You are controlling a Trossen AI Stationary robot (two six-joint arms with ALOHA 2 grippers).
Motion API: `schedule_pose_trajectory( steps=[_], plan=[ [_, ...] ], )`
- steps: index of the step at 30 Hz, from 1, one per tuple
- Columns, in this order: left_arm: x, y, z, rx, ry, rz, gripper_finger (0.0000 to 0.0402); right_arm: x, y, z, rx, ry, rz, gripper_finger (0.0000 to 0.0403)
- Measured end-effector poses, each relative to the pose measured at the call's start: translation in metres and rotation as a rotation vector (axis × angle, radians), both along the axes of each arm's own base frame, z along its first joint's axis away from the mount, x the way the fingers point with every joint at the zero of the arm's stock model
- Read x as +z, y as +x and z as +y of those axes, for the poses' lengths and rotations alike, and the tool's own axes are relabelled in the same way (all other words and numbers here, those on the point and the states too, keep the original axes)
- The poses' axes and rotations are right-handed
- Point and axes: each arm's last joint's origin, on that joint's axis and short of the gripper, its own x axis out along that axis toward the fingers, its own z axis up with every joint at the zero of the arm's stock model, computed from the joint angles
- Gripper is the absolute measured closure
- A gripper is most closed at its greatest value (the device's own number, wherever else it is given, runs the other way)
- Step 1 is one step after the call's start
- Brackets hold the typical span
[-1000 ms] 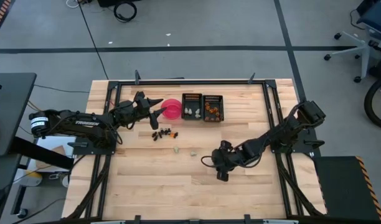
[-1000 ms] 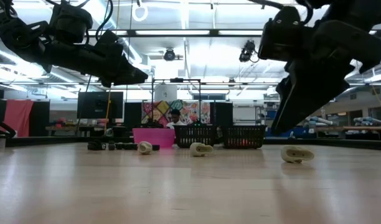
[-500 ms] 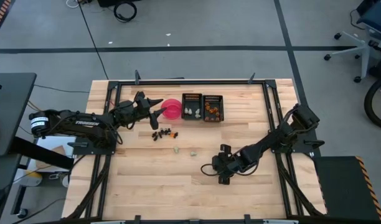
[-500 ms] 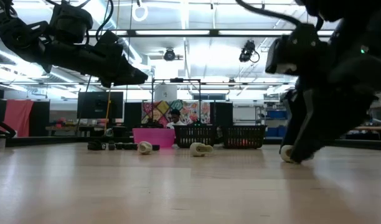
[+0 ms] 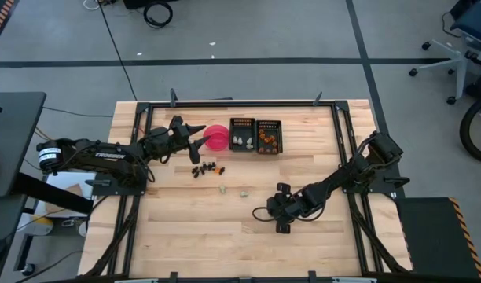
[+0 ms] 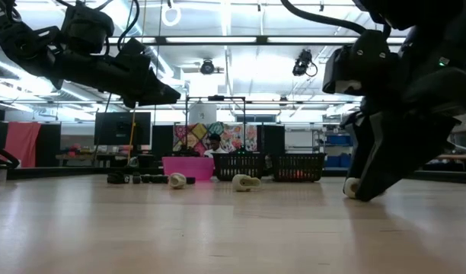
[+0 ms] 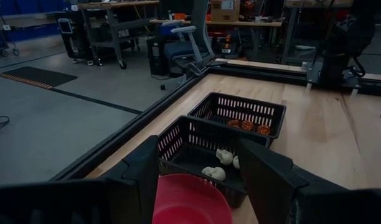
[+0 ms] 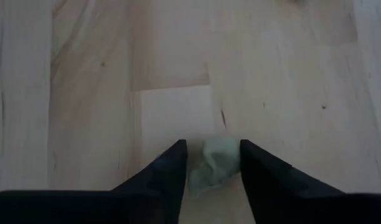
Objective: Sort Halloween decoration
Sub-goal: Put the white skull toy into the left black bin
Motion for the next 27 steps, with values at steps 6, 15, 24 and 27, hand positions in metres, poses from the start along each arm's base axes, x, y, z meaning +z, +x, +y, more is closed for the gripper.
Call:
schedule_pose_trajectory(
  steps=[6, 15, 24, 27],
  plan=[
    [0.0, 0.0, 0.0, 0.0, 0.001, 0.0, 0.0212, 0.0, 0.002, -0.004, 0.023, -0.011, 0.007, 0.0303],
    [0.0, 0.0, 0.0, 0.0, 0.0, 0.0, 0.0212, 0.012, 0.008, -0.024, 0.049, -0.053, -0.03, 0.0299],
    [-0.005, -0.001, 0.0, 0.0, -0.016, 0.047, 0.0212, 0.024, 0.034, -0.065, 0.134, -0.17, -0.166, 0.03],
    [-0.008, -0.001, 0.0, 0.001, -0.02, 0.087, 0.0212, 0.028, 0.043, -0.088, 0.172, -0.221, -0.215, 0.03]
  ],
)
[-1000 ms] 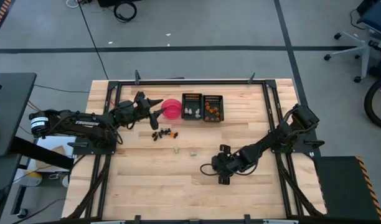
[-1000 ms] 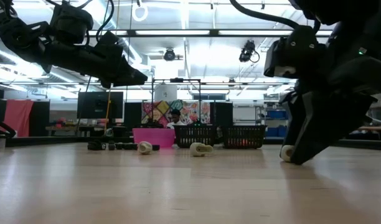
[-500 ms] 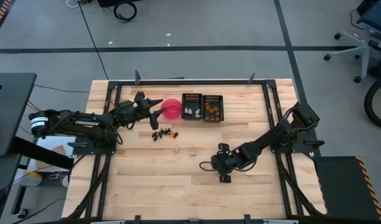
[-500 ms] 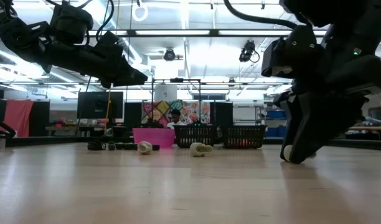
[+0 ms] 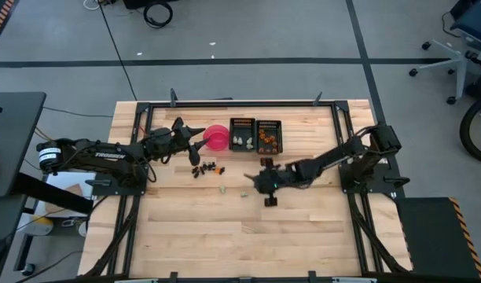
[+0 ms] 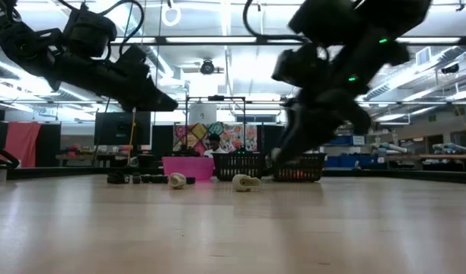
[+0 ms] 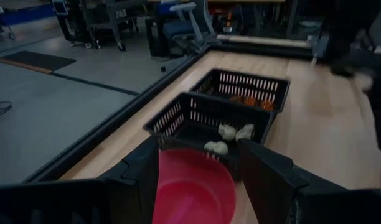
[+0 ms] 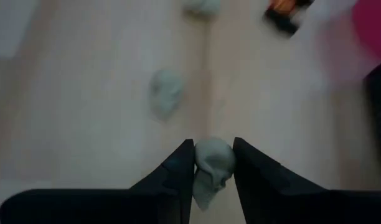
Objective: Sort Halloween decoration
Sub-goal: Put the white skull toy into the left black bin
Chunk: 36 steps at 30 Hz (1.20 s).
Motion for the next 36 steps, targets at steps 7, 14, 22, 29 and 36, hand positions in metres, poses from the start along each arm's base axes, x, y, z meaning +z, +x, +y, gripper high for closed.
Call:
schedule_pose_trajectory(
  steps=[7, 14, 22, 29, 36],
  plan=[
    [-0.005, -0.001, 0.0, -0.003, -0.003, 0.059, 0.0212, 0.012, 0.014, -0.063, -0.05, -0.111, -0.133, 0.03],
    [-0.005, -0.001, 0.0, -0.003, -0.004, 0.058, 0.0212, 0.021, 0.015, -0.109, -0.207, -0.106, -0.242, 0.03],
    [-0.006, -0.001, -0.001, 0.007, -0.047, 0.044, 0.0212, 0.021, 0.023, -0.142, -0.3, -0.026, -0.215, 0.03],
    [-0.006, -0.001, -0.001, 0.009, -0.055, 0.043, 0.0212, 0.025, 0.057, -0.16, -0.278, -0.021, -0.097, 0.03],
    [-0.007, -0.002, -0.001, 0.009, -0.058, 0.052, 0.0212, 0.026, 0.068, -0.166, -0.26, 0.084, -0.039, 0.0297]
  ],
)
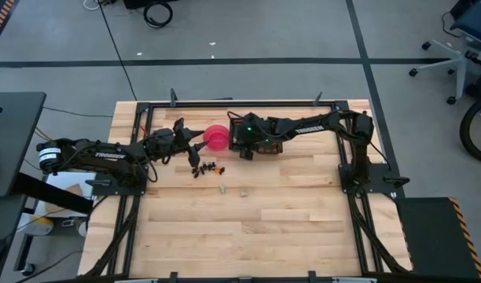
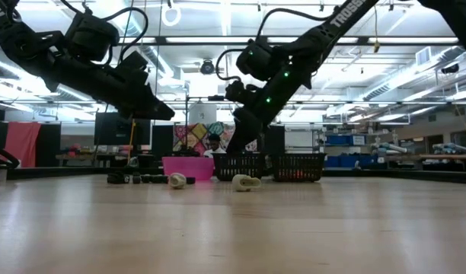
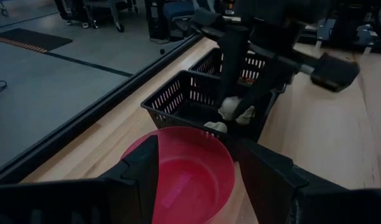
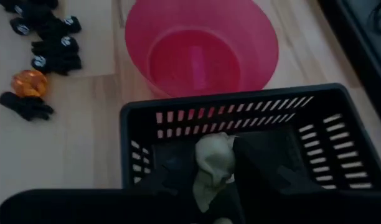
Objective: Sort Halloween decoration
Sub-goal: Put the white skull toy into the left black bin, then put the black skeleton toy into the red bowl
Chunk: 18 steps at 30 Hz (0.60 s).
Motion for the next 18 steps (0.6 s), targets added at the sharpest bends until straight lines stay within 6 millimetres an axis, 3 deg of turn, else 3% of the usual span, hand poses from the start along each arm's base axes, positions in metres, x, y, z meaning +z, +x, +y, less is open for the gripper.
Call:
schedule_pose_trajectory(
  steps=[8, 11, 18],
  plan=[
    [-0.002, 0.0, 0.0, 0.0, -0.006, 0.016, 0.0212, 0.002, -0.003, -0.004, 0.005, 0.069, -0.007, 0.0251],
    [-0.002, 0.0, 0.0, 0.001, -0.009, 0.014, 0.0212, 0.011, -0.005, -0.003, 0.01, 0.058, -0.026, 0.0241],
    [-0.002, -0.001, 0.0, 0.007, -0.028, 0.01, 0.0212, 0.034, 0.003, 0.038, 0.181, -0.011, -0.085, 0.024]
  ],
)
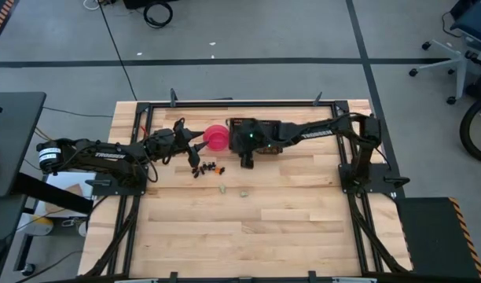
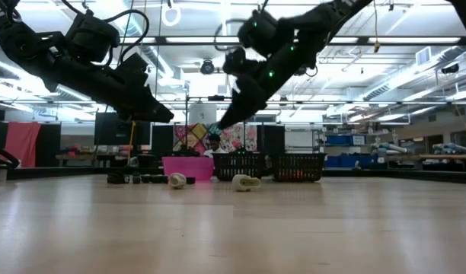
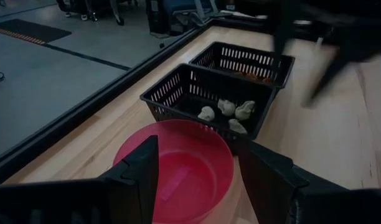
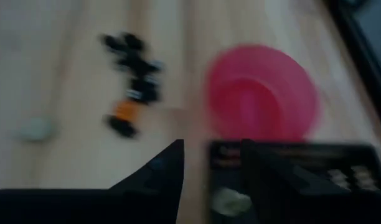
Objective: Sort Halloween decoration
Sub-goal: Put the black skeleton toy into the red bowl
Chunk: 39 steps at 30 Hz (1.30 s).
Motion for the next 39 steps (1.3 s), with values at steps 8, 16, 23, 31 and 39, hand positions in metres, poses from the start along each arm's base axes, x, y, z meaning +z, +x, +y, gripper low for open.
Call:
schedule_pose_trajectory(
  steps=[8, 16, 23, 31, 39],
  plan=[
    [-0.002, 0.0, -0.001, -0.001, -0.012, 0.015, 0.0212, -0.01, 0.013, 0.036, 0.165, 0.037, -0.03, 0.024],
    [-0.015, -0.003, -0.008, -0.18, -0.175, 0.108, 0.0212, -0.02, 0.014, 0.04, 0.099, 0.015, 0.019, 0.024],
    [-0.018, 0.0, -0.028, -0.309, -0.301, 0.314, 0.0212, -0.025, 0.007, 0.042, 0.047, 0.003, 0.065, 0.024],
    [-0.018, 0.002, -0.049, -0.301, -0.213, 0.425, 0.0212, -0.048, -0.003, 0.043, 0.044, -0.018, -0.01, 0.024],
    [-0.023, -0.003, -0.057, -0.237, -0.293, 0.485, 0.0218, -0.075, -0.024, 0.044, -0.019, -0.071, -0.167, 0.0241]
  ],
)
